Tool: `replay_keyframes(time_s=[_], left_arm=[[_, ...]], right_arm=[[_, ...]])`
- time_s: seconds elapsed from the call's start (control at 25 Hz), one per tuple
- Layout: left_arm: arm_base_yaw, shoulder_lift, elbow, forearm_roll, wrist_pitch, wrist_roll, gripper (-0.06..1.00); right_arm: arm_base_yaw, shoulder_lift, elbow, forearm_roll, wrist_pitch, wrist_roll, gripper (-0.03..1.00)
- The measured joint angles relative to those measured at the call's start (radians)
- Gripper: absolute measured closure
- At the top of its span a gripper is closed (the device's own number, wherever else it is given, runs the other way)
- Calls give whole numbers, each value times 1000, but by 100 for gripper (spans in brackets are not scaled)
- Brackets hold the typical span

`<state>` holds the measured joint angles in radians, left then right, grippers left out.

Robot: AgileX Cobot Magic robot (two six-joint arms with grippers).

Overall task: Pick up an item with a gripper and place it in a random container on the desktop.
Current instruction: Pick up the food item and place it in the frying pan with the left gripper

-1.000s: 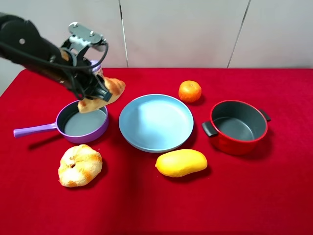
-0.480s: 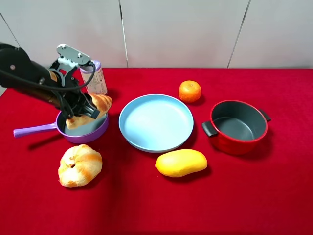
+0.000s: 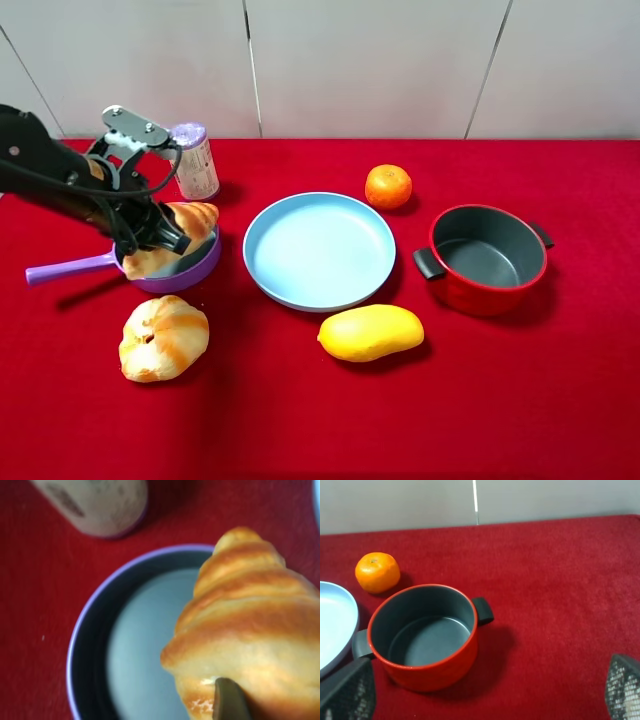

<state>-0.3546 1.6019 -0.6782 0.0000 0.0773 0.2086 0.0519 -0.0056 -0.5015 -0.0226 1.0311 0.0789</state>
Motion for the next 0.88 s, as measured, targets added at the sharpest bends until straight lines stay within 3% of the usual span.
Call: replay_keyframes(time_s=[0.4,0.88], left_arm=[[79,-1,94,0,-70,-1,56],[87,-1,112,0,-140,-1,56]], right_arm=[[0,0,0,1,0,0,27],[0,0,0,1,0,0,27]])
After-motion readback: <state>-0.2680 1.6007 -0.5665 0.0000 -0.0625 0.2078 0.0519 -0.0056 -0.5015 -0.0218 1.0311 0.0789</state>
